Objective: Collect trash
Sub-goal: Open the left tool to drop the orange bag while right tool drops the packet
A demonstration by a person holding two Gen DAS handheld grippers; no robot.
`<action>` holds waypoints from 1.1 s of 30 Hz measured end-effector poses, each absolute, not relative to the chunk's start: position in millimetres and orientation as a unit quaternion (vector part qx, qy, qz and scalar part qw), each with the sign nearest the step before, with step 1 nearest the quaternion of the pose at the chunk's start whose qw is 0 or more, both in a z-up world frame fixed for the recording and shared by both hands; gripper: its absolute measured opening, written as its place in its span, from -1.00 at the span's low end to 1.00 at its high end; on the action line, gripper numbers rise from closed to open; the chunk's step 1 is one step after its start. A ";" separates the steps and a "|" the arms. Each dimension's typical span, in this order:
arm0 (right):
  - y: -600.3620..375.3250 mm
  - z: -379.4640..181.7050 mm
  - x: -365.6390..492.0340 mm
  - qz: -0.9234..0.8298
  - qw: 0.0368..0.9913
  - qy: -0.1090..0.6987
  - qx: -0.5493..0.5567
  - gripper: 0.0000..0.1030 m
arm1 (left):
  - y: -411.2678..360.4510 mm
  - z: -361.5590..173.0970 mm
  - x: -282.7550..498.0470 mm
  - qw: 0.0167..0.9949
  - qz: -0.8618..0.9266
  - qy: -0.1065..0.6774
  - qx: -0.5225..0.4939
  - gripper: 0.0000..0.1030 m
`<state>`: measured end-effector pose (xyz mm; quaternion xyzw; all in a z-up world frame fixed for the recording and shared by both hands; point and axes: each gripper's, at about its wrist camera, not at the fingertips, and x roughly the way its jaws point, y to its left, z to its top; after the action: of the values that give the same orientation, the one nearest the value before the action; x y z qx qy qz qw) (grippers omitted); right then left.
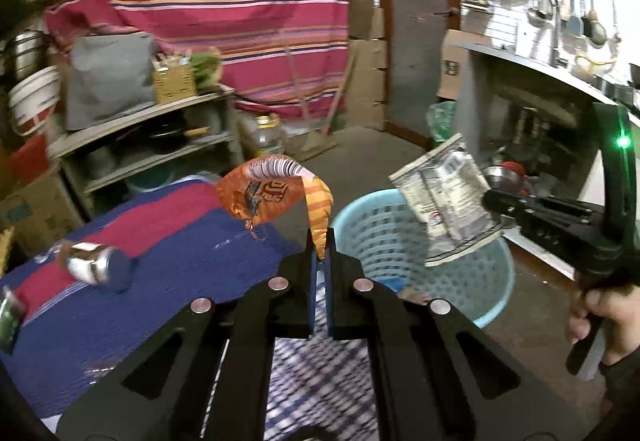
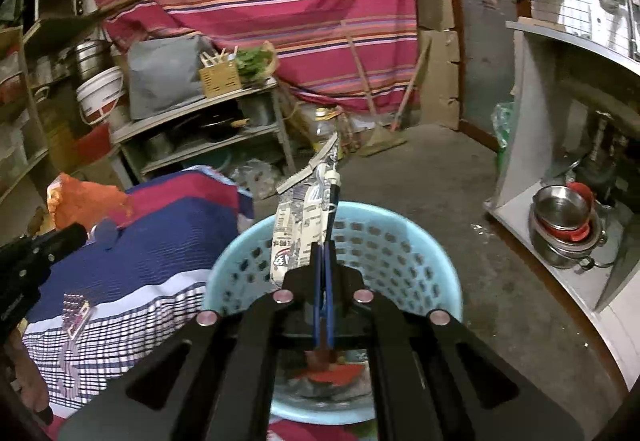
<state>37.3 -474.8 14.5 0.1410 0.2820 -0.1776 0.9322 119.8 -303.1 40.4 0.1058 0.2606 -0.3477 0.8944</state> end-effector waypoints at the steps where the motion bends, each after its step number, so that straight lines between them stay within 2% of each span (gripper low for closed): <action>1: -479.8 14.5 35.4 -0.181 0.932 0.281 0.141 -0.96 | -308.6 39.5 118.5 0.892 -0.353 0.261 0.107 -0.97; 16: -515.2 -6.4 22.4 -0.198 0.924 0.285 0.162 -0.96 | -375.6 9.7 101.1 0.851 -0.420 0.292 0.120 -0.97; 33: -514.9 -29.4 29.6 -0.192 0.918 0.301 0.175 -0.96 | -365.2 -42.4 123.8 0.837 -0.389 0.363 0.130 -0.96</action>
<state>29.6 -514.9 -29.4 0.1747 0.3008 -0.1915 0.9178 123.8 -365.2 -42.4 0.1301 0.3629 -0.3885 0.8369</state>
